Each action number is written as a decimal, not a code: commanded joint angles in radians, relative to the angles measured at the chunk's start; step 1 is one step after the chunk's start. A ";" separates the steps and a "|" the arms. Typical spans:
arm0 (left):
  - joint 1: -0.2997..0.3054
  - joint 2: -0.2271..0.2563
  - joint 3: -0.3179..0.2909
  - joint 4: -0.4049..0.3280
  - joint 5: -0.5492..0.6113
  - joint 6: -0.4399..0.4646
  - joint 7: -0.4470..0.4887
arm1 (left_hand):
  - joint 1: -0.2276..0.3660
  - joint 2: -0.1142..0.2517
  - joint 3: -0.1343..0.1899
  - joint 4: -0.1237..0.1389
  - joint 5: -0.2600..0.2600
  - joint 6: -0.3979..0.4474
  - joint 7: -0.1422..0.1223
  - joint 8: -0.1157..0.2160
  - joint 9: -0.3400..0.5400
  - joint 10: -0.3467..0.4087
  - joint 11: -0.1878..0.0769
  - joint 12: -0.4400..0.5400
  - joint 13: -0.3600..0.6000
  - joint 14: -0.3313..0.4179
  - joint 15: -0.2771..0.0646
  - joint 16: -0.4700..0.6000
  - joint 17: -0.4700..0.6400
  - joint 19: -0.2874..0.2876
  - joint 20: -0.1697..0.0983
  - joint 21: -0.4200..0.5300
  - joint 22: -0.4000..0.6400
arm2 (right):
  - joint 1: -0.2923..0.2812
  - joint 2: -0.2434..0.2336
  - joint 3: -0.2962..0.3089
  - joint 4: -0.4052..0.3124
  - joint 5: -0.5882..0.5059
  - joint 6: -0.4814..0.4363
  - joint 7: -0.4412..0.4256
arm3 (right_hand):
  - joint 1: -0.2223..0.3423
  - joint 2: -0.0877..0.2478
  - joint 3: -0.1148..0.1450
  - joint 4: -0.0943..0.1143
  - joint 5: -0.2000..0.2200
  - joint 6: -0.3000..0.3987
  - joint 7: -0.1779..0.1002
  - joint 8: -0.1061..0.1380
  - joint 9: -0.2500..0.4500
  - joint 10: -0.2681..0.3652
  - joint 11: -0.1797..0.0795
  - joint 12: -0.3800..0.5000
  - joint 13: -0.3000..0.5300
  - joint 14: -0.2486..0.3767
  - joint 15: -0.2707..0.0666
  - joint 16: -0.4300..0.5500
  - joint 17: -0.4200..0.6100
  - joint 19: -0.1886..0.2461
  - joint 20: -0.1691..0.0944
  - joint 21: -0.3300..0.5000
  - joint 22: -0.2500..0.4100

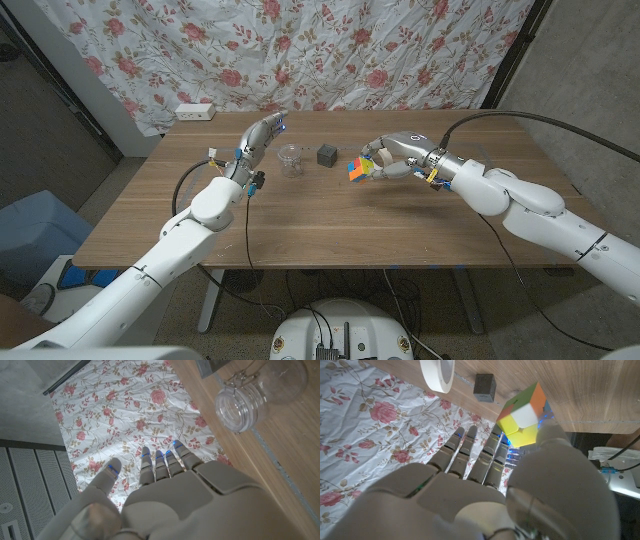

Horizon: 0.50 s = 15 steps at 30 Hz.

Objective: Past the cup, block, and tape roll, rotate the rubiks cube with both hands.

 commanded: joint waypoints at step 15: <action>-0.076 -0.028 0.083 0.032 0.003 0.030 -0.074 | 0.014 0.072 -0.008 -0.017 -0.005 0.026 0.003 0.000 0.002 0.006 0.014 0.002 0.003 0.004 0.006 -0.002 0.003 0.003 -0.001 0.001 0.006 | -0.005 0.081 -0.051 0.038 -0.073 -0.064 -0.201 | 0.019 0.024 -0.001 -0.017 0.003 0.058 -0.033 0.011 0.001 0.030 -0.008 0.001 0.007 0.021 -0.157 0.015 0.010 0.013 -0.005 0.000 0.002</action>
